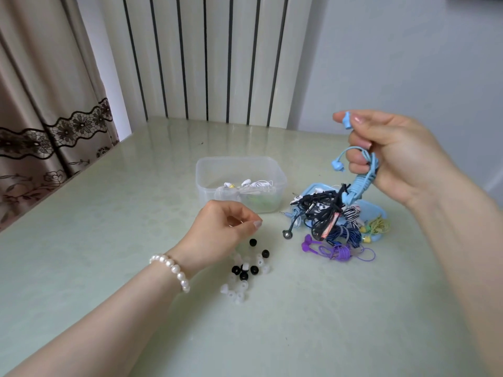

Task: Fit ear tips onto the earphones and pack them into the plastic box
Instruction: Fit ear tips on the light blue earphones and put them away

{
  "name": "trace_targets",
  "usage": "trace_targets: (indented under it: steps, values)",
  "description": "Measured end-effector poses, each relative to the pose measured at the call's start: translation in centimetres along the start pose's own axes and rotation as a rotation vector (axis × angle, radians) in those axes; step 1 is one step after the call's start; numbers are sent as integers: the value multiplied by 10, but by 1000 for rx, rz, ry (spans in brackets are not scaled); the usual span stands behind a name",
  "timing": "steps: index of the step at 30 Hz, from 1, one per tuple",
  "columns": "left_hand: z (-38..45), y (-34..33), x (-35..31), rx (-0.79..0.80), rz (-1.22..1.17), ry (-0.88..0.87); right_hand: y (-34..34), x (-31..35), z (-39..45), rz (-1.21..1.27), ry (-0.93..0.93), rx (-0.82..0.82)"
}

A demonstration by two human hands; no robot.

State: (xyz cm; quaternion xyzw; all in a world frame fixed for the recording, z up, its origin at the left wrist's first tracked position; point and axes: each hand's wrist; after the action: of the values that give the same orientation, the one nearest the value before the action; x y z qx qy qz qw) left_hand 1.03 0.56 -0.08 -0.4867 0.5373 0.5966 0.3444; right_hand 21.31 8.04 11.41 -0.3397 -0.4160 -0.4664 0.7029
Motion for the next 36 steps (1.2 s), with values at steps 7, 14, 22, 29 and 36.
trace_targets:
  steps: [7,14,22,29,36]
  values:
    - [-20,-24,-21,209,-15,-78,-19,-28,-8,158,-156,-28]
    - [-2,-52,-18,135,210,-199,-18,-31,-8,484,-342,-102]
    - [16,-44,-42,198,-98,-4,1,-45,-8,841,-459,9]
    - [41,-61,-64,167,1,86,17,-41,5,541,-213,-208]
    - [54,-105,-58,291,277,164,26,-25,4,216,126,-236]
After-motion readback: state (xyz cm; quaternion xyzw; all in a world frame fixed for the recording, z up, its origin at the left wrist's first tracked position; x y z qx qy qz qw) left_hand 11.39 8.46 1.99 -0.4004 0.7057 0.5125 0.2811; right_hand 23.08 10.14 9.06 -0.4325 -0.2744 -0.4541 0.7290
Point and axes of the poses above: each hand's wrist, its own z-axis towards the middle knuckle, its own y-axis out of the back of the hand, x = y × z, and after that the axes turned 13 degrees about y, right-handed
